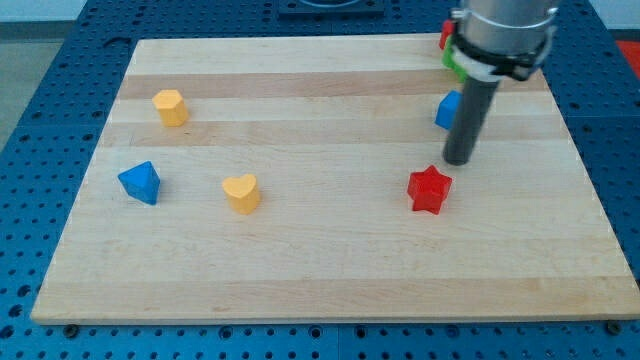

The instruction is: Push the blue cube below to the green star

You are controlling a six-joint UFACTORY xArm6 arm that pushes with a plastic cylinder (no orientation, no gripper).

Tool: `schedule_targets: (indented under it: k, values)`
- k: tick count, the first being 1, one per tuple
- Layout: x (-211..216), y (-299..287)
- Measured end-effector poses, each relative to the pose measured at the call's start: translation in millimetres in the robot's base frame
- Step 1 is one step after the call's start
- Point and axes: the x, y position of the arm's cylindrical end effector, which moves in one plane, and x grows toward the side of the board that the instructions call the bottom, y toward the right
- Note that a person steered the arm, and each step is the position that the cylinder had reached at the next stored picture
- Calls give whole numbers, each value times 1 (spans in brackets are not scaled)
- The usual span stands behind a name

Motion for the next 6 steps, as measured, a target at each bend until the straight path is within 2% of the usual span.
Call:
schedule_targets:
  k: [1, 3, 5, 6]
  values:
    - [-33, -8]
    - [-69, 27]
    - [-48, 41]
    - [-64, 51]
